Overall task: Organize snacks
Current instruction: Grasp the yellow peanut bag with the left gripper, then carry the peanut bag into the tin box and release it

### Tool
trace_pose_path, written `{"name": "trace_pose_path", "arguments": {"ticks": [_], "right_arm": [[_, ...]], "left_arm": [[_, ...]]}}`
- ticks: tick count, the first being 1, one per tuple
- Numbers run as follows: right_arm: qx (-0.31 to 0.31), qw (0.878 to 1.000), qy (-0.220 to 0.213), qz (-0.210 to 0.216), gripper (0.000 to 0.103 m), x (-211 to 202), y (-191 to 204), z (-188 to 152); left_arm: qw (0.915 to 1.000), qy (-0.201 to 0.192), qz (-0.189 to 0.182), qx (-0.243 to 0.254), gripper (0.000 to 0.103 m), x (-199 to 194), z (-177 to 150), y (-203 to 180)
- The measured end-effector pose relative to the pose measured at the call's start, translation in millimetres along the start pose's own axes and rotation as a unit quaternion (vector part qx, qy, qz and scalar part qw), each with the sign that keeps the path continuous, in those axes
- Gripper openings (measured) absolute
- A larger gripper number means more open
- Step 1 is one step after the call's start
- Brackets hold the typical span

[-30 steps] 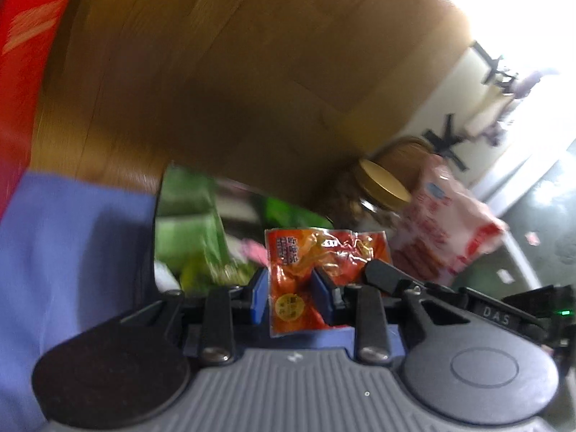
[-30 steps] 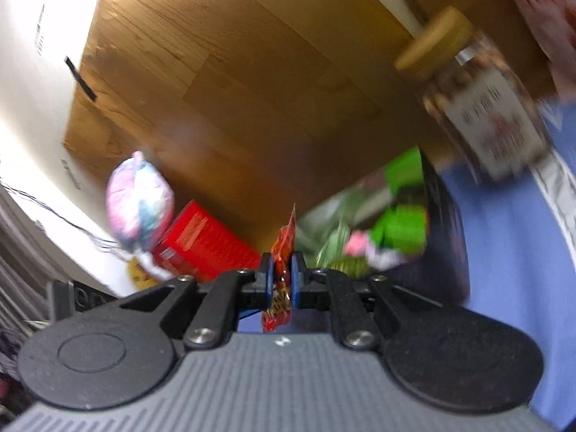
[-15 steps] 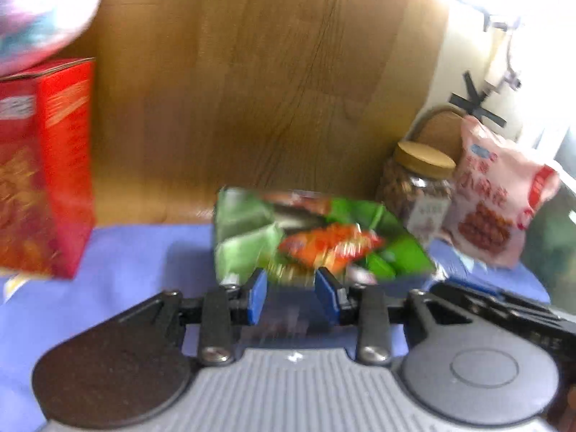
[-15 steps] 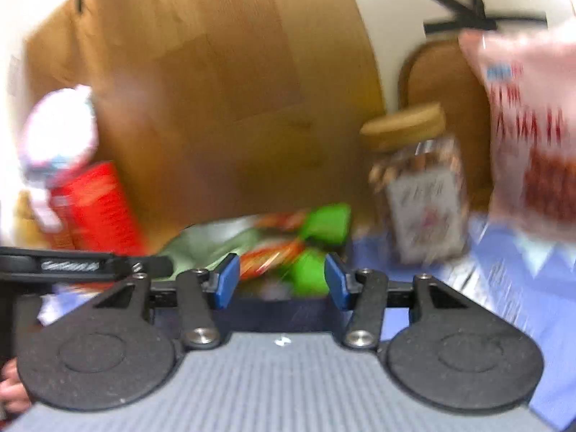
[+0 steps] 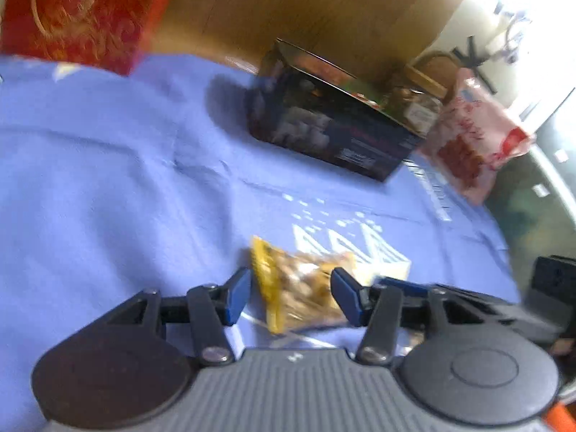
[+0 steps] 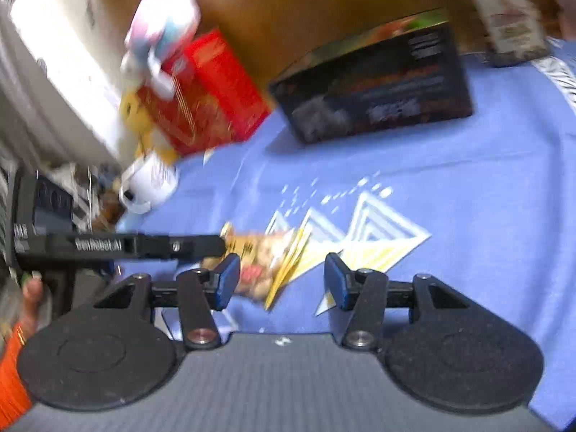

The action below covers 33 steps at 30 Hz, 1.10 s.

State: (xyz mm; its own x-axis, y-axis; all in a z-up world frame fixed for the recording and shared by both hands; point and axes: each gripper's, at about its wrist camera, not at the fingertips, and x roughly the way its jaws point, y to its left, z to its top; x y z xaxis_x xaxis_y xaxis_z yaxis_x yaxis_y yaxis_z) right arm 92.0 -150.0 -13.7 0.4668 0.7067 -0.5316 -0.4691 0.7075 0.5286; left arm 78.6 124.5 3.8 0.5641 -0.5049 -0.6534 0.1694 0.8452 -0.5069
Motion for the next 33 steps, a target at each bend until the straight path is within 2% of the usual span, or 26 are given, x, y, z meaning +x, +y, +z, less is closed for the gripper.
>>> {"name": "trace_pose_path", "arguments": {"ticks": [1, 2, 3, 4, 6, 10, 14, 17, 21, 24, 27, 29, 31, 33], "right_arm": [[-0.024, 1.000, -0.003, -0.008, 0.055, 2.7, 8.9, -2.1], [-0.044, 0.999, -0.001, -0.013, 0.054, 6.9, 16.8, -2.5], [-0.063, 0.998, 0.002, -0.020, 0.054, 11.3, 25.0, -3.2], [-0.078, 0.996, -0.002, -0.032, 0.050, 14.3, 33.0, -4.7], [-0.110, 0.993, 0.000, -0.045, 0.030, 21.7, 42.5, -8.1], [-0.113, 0.992, -0.017, -0.060, 0.024, 15.2, 37.7, -13.4], [-0.096, 0.992, -0.061, -0.060, 0.024, 0.9, 29.6, 6.1], [-0.106, 0.987, -0.101, -0.072, 0.023, -5.4, 26.3, 38.4], [-0.115, 0.980, -0.136, -0.092, 0.023, 2.4, 13.8, 86.5], [-0.119, 0.975, -0.151, -0.110, 0.024, 15.3, -1.2, 116.9], [-0.123, 0.973, -0.148, -0.129, 0.024, 32.2, -16.5, 134.1], [-0.131, 0.971, -0.139, -0.141, 0.028, 45.9, -22.8, 138.2], [-0.133, 0.969, -0.141, -0.150, 0.032, 52.0, -27.6, 136.8], [-0.120, 0.971, -0.146, -0.144, 0.038, 48.0, -30.5, 132.6]], "left_arm": [[0.9999, -0.001, -0.011, -0.006, 0.045, 1.6, -2.8, -0.5], [0.9999, -0.001, -0.013, -0.006, 0.036, 2.9, -4.9, -2.4], [1.0000, -0.002, -0.004, 0.001, 0.033, 4.5, -7.0, -6.6], [0.9999, -0.006, 0.007, 0.007, 0.031, 4.9, -8.1, -9.9], [0.9998, -0.008, 0.017, 0.008, 0.030, 5.7, -7.5, -15.7], [0.9997, -0.016, 0.003, 0.018, 0.025, 5.1, 5.5, -26.4], [0.9981, -0.042, -0.021, 0.039, 0.025, 0.3, 41.0, -44.1], [0.9950, -0.069, -0.027, 0.068, 0.025, 5.1, 76.9, -62.0], [0.9929, -0.087, -0.034, 0.074, 0.025, 27.6, 127.2, -73.3], [0.9929, -0.088, -0.032, 0.074, 0.026, 50.9, 153.3, -74.0], [0.9942, -0.078, -0.012, 0.073, 0.028, 78.4, 166.9, -71.1], [0.9939, -0.075, 0.022, 0.077, 0.036, 92.6, 169.2, -68.6], [0.9919, -0.075, 0.060, 0.084, 0.037, 99.9, 166.0, -65.1], [0.9910, -0.079, 0.064, 0.087, 0.038, 96.9, 159.8, -62.0]]}}
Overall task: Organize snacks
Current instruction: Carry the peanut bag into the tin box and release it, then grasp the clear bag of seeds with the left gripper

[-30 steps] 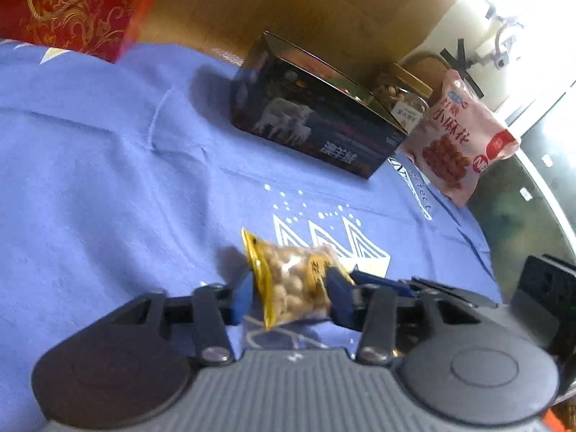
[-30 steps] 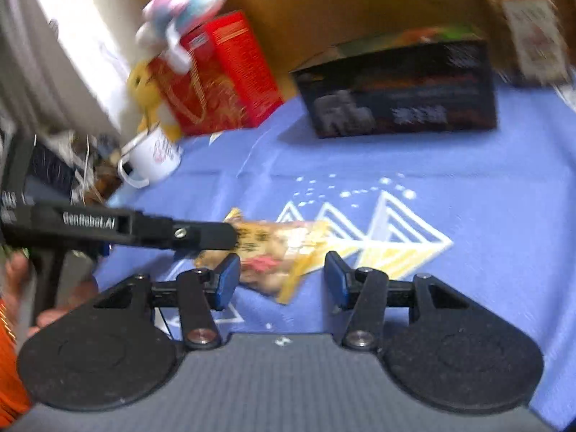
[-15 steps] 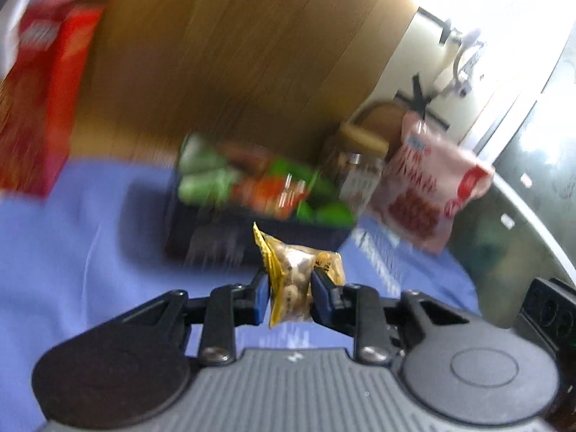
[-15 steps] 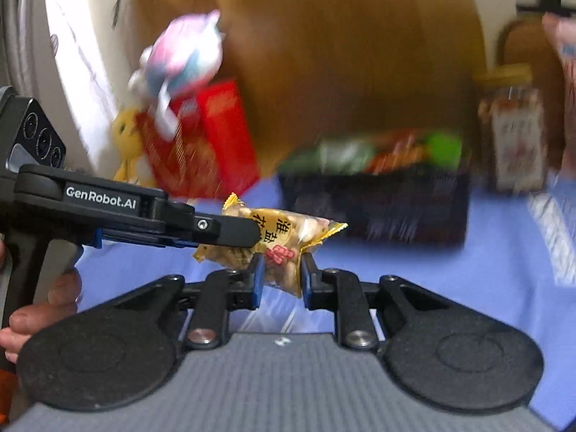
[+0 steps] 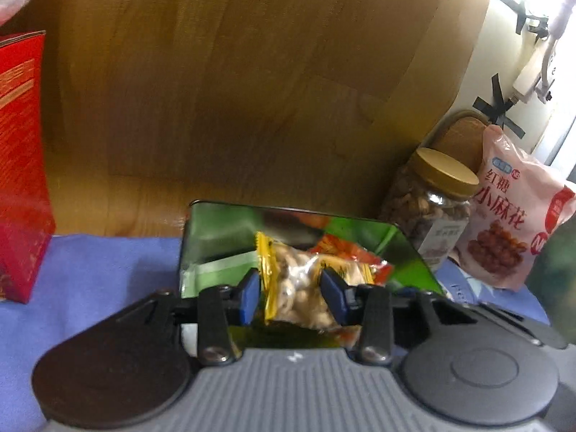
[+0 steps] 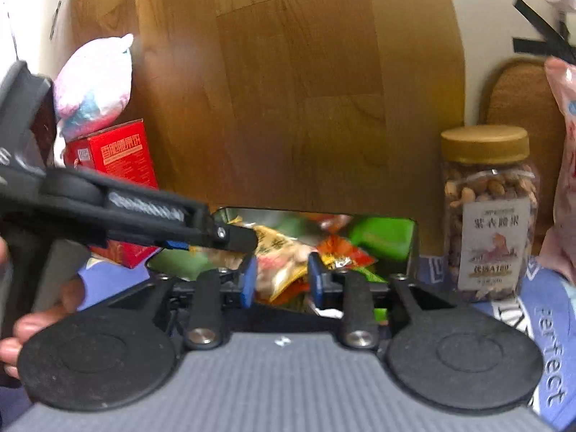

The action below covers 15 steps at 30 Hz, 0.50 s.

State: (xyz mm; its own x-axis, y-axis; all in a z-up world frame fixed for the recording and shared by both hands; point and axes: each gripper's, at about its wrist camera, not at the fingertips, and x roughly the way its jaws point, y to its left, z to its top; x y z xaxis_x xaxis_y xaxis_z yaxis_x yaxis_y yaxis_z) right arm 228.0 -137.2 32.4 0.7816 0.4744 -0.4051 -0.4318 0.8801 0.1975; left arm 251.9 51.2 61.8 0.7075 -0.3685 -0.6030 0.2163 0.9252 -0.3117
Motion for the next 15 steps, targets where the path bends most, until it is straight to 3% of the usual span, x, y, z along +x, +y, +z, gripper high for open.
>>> {"name": "trace_pose_path", "arguments": {"ticks": [5, 8, 15], "right_arm": [[0.046, 0.999, -0.011, 0.020, 0.038, -35.9, -11.0, -11.4], [0.094, 0.994, 0.011, 0.047, 0.038, -65.8, -20.4, -27.4], [0.141, 0.982, 0.076, 0.097, 0.038, -137.2, -18.9, -90.2]], "left_arm": [[0.9997, -0.023, 0.003, -0.001, 0.040, -36.6, -18.7, 2.1], [0.9992, -0.038, 0.008, 0.009, 0.044, -63.5, -35.1, -1.3], [0.9998, -0.001, 0.000, 0.021, 0.044, -106.6, -100.2, -13.2]]}}
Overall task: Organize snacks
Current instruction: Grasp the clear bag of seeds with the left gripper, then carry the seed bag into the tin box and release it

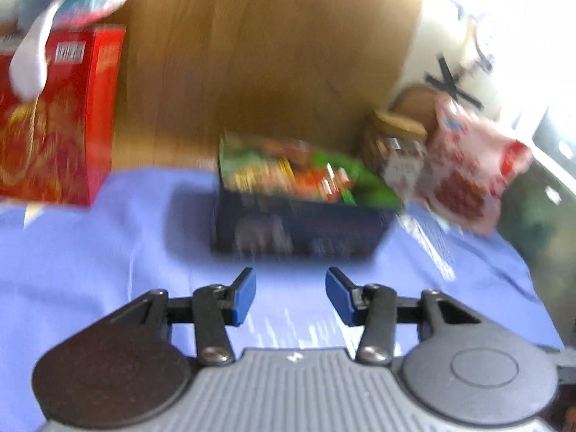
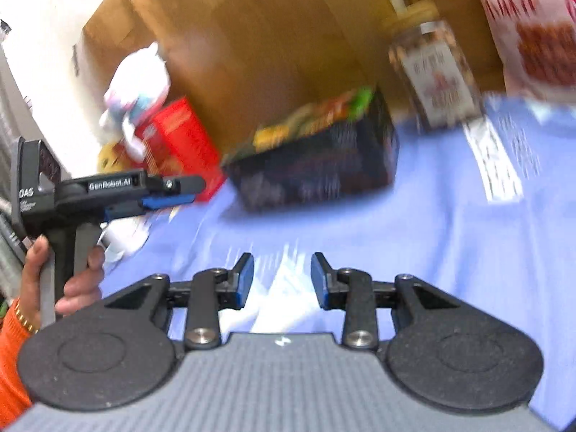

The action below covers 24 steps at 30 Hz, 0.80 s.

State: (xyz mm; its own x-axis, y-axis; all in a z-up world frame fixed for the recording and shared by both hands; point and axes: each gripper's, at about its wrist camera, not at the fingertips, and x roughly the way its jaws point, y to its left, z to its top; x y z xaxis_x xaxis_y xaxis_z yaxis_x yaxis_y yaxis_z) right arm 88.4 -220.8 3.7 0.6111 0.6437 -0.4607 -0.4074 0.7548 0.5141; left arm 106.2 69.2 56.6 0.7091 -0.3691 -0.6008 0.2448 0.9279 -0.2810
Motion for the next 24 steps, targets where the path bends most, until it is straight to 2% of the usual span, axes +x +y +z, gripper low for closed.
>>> {"name": "trace_pose_path", "arguments": {"ticks": [5, 8, 11, 13, 15, 17, 21, 23, 24], "right_arm": [[-0.006, 0.998, 0.054, 0.013, 0.038, -21.3, 10.9, -43.8], [0.004, 0.999, 0.049, 0.021, 0.037, -32.4, 12.5, -61.2], [0.039, 0.998, 0.044, 0.039, 0.037, -41.7, 6.2, -70.4], [0.073, 0.994, 0.041, 0.063, 0.037, -44.7, 0.8, -77.3], [0.100, 0.990, 0.047, 0.092, 0.034, -43.0, -0.3, -82.6], [0.097, 0.990, 0.049, 0.094, 0.032, -42.2, 6.9, -85.1], [0.093, 0.991, 0.047, 0.086, 0.024, -38.6, 15.8, -86.5], [0.089, 0.992, 0.044, 0.076, 0.015, -37.8, 17.6, -87.2], [0.088, 0.993, 0.043, 0.070, 0.014, -36.3, 18.1, -86.0]], "left_arm": [[0.9959, 0.077, -0.046, -0.009, 0.045, -24.2, -63.0, -16.2], [0.9893, 0.120, -0.069, -0.046, 0.050, -37.7, -96.9, -13.6], [0.9841, 0.116, -0.097, -0.093, 0.061, -55.1, -113.8, -8.2], [0.9787, 0.112, -0.118, -0.125, 0.061, -56.7, -121.7, -4.9], [0.9802, 0.093, -0.117, -0.130, 0.056, -55.9, -124.3, -8.2], [0.9828, 0.090, -0.105, -0.122, 0.024, -51.4, -125.8, -13.2], [0.9817, 0.091, -0.100, -0.135, 0.018, -43.7, -123.2, -10.3], [0.9831, 0.089, -0.096, -0.128, 0.017, -43.8, -118.6, -11.9], [0.9839, 0.085, -0.097, -0.123, 0.017, -43.6, -113.7, -12.9]]}}
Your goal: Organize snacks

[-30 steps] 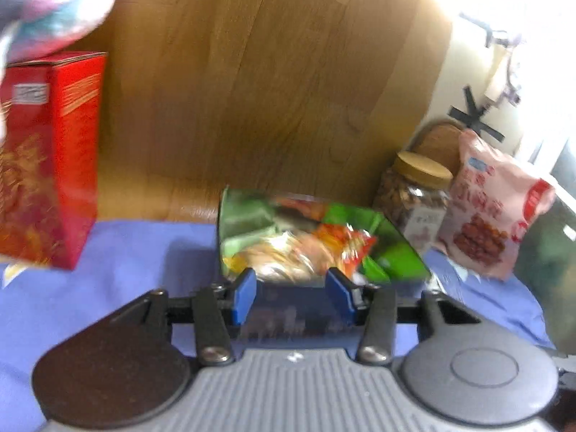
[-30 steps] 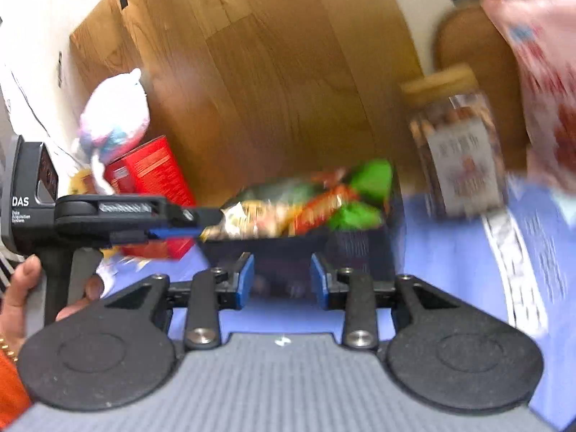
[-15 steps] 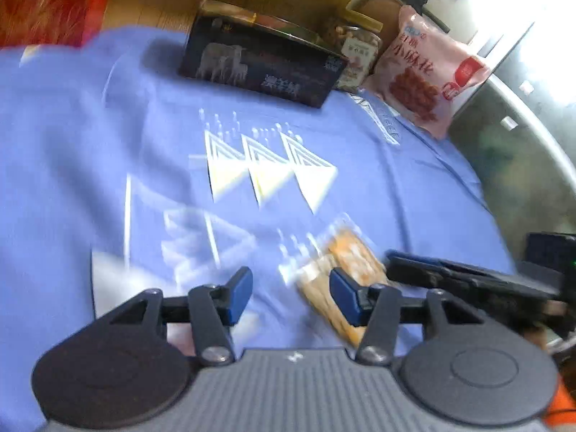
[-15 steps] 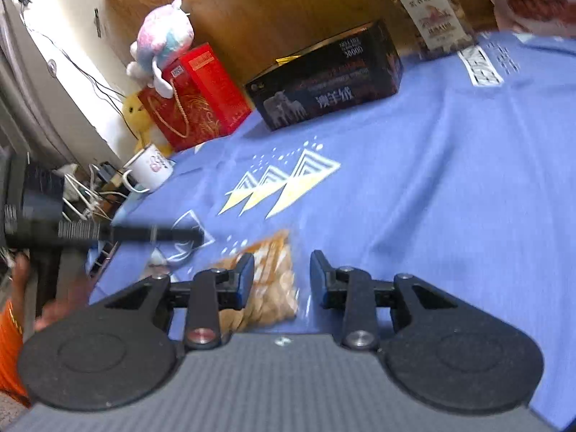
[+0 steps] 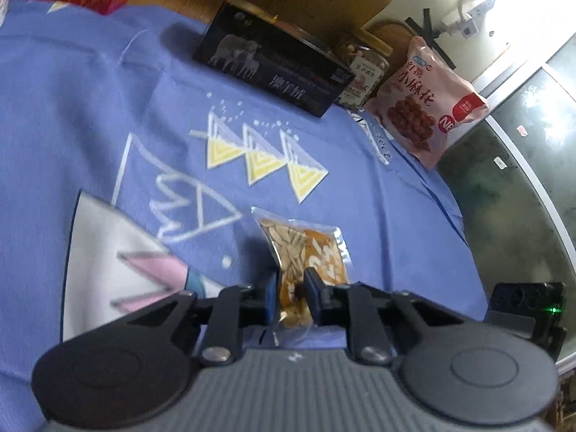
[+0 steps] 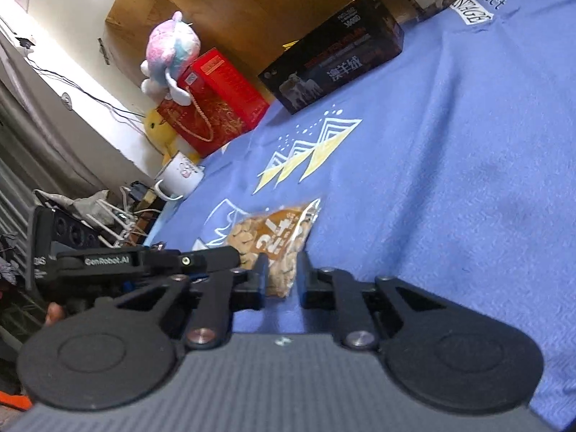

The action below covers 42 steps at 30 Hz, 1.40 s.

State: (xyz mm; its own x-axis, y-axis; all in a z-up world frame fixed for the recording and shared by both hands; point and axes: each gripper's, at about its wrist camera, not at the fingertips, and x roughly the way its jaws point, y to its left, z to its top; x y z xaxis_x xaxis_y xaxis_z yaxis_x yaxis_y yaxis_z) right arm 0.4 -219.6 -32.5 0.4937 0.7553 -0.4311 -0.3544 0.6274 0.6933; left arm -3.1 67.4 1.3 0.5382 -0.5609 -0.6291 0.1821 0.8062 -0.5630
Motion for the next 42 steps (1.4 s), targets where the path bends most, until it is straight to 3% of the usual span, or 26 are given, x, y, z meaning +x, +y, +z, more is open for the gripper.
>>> {"name": "trace_pose_path", "arguments": {"ticks": [7, 12, 19, 24, 28, 31, 33, 37, 42], "right_arm": [[-0.007, 0.999, -0.050, -0.004, 0.012, -0.4, 7.0, 35.4], [-0.041, 0.995, -0.091, -0.011, 0.012, 10.7, 21.2, 85.9], [-0.061, 0.988, -0.137, -0.038, 0.012, 53.1, -4.9, 177.5], [-0.064, 0.984, -0.144, -0.080, 0.012, 87.3, -32.7, 216.9], [-0.121, 0.971, -0.151, -0.143, 0.024, 104.2, -33.1, 218.2], [-0.142, 0.963, -0.167, -0.158, 0.033, 101.2, -31.1, 210.8], [-0.136, 0.959, -0.187, -0.163, 0.034, 89.3, -28.0, 203.6], [-0.108, 0.962, -0.200, -0.149, 0.035, 62.0, -26.6, 185.4], [-0.087, 0.965, -0.191, -0.154, 0.038, 42.6, -12.6, 145.9]], "left_arm": [[0.9986, -0.040, -0.024, 0.025, 0.016, -10.6, 48.9, -10.2], [0.9942, -0.081, -0.020, 0.068, 0.016, -2.5, 116.5, -25.9], [0.9920, -0.099, -0.009, 0.078, 0.016, 54.4, 216.6, -22.6], [0.9931, -0.081, 0.014, 0.084, 0.017, 105.6, 251.3, -15.6], [0.9928, -0.071, 0.054, 0.080, 0.032, 136.7, 258.2, -8.4], [0.9887, -0.089, 0.077, 0.093, 0.033, 135.2, 251.9, -9.5], [0.9848, -0.109, 0.090, 0.101, 0.036, 123.0, 244.3, -14.6], [0.9749, -0.150, 0.119, 0.114, 0.045, 92.2, 220.7, -29.3], [0.9681, -0.154, 0.144, 0.135, 0.047, 70.3, 174.4, -45.1]]}}
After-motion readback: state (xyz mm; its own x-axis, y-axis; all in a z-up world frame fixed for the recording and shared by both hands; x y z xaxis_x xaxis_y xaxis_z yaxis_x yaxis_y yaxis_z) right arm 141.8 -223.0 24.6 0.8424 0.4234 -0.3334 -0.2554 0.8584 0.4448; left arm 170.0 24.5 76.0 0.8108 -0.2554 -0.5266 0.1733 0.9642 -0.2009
